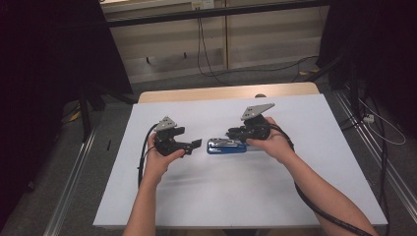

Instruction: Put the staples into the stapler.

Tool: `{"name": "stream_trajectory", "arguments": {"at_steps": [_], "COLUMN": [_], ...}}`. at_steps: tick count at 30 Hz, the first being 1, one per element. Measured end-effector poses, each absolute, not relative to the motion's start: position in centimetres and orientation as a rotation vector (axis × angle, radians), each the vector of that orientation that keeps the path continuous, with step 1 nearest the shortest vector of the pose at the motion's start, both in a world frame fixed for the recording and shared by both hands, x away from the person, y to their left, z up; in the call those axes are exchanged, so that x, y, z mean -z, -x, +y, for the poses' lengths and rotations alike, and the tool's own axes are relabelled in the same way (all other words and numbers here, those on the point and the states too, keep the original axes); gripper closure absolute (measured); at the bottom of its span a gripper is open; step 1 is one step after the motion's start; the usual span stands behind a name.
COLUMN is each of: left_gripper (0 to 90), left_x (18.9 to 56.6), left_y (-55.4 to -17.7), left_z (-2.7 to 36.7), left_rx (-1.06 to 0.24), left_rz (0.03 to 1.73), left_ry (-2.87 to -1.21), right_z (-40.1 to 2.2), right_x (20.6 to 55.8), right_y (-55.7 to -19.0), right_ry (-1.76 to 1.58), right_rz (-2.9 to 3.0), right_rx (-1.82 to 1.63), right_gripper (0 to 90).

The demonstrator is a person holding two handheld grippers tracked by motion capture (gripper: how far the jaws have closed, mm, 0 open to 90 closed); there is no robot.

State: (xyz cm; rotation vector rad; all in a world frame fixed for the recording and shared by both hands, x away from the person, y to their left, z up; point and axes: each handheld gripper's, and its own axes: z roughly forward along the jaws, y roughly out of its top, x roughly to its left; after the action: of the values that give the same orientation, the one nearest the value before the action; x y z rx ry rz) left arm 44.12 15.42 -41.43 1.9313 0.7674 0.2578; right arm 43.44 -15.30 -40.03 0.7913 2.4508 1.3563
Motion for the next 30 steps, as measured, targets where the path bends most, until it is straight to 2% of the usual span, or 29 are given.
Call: {"name": "stream_trajectory", "arguments": {"at_steps": [30], "left_gripper": [7.9], "left_x": [41.4], "left_y": [-44.0], "left_z": [15.6], "left_rx": [-0.251], "left_rz": [0.783], "left_ry": [-1.943], "right_z": [-13.9], "right_x": [39.8], "right_y": [-46.4], "right_ry": [-0.644], "right_rz": [2.512], "right_rx": [-1.335], "right_gripper": [79.3]}}
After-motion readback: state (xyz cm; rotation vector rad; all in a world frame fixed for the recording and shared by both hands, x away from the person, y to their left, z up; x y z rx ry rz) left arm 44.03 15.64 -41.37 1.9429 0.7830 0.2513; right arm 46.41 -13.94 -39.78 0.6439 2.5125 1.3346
